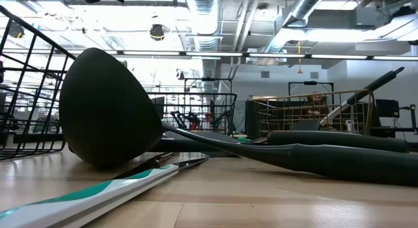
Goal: Pick & Place Kitchen Items
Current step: Put the black spatula into the bottom black wire basket
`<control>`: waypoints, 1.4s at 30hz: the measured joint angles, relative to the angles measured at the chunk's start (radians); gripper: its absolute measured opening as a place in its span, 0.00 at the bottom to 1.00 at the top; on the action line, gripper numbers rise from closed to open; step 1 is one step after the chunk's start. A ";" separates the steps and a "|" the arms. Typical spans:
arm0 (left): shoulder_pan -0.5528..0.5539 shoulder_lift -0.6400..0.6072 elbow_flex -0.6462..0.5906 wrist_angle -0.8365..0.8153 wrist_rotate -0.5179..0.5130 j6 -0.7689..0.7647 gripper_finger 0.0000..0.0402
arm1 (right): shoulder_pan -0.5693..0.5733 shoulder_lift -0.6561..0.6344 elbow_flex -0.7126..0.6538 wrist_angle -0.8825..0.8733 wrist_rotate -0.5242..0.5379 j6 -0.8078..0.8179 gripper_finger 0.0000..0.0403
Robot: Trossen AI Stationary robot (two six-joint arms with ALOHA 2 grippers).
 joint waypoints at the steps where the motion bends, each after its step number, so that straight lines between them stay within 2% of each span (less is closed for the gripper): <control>1: 0.000 0.000 0.000 0.000 -0.001 0.001 0.01 | -0.001 0.000 0.000 0.000 -0.001 0.000 0.42; 6: 0.017 0.000 0.000 -0.002 -0.014 0.002 0.00 | -0.016 -0.014 -0.002 -0.001 -0.042 0.000 0.46; 12: 0.054 0.000 0.000 -0.003 -0.014 -0.012 0.00 | -0.026 -0.062 0.000 -0.040 -0.057 -0.009 0.46; 17: 0.075 -0.019 0.000 -0.035 -0.016 -0.032 0.00 | -0.028 -0.146 0.000 -0.239 -0.070 -0.047 0.44; 22: 0.103 -0.108 0.001 -0.230 -0.036 -0.048 0.00 | -0.024 -0.257 0.000 -0.498 -0.045 -0.104 0.40; 28: 0.119 -0.262 0.001 -0.511 -0.120 -0.081 0.00 | -0.017 -0.370 0.000 -0.681 0.042 -0.114 0.36; 32: 0.119 -0.360 0.001 -0.667 -0.204 -0.200 0.00 | 0.000 -0.427 0.000 -0.778 0.099 -0.114 0.33; 35: 0.119 -0.425 0.001 -0.762 -0.258 -0.351 0.00 | 0.004 -0.456 0.000 -0.839 0.141 -0.116 0.31; 39: 0.106 -0.495 0.001 -0.836 -0.284 -0.577 0.00 | 0.002 -0.473 0.000 -0.914 0.173 -0.116 0.29; 42: 0.072 -0.535 0.001 -0.899 -0.283 -0.691 0.00 | 0.003 -0.471 0.000 -0.969 0.176 -0.115 0.29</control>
